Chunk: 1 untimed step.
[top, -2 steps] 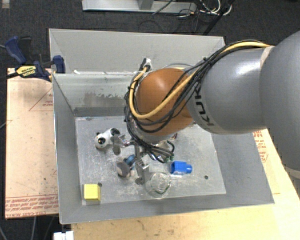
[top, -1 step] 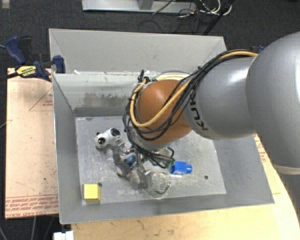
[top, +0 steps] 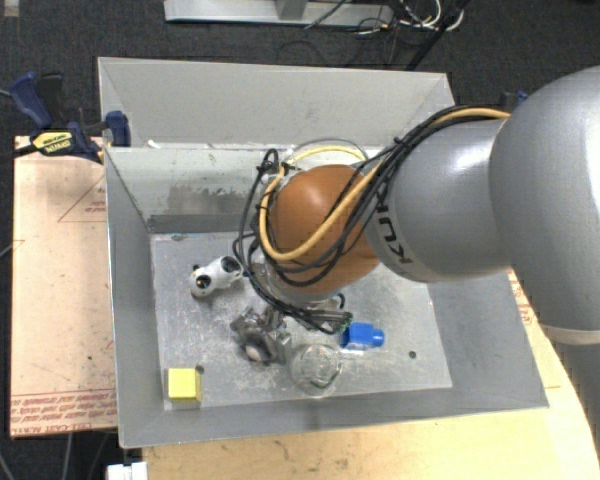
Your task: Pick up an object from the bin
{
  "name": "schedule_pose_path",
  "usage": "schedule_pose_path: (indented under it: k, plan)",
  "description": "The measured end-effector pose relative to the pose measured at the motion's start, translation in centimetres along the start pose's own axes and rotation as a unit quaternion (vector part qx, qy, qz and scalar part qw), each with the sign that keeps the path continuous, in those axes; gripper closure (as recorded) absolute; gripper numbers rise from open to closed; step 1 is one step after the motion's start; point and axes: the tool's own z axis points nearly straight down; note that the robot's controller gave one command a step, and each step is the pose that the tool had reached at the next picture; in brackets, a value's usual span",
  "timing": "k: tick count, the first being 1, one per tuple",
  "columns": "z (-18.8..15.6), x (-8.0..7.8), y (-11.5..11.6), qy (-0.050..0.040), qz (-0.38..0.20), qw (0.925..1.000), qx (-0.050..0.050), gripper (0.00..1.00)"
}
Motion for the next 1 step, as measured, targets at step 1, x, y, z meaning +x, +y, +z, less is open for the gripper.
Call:
schedule_pose_path:
  k: [1]
  plan:
    - [0.00,0.00,0.00,0.0001,0.000,1.0000,0.000,1.00]
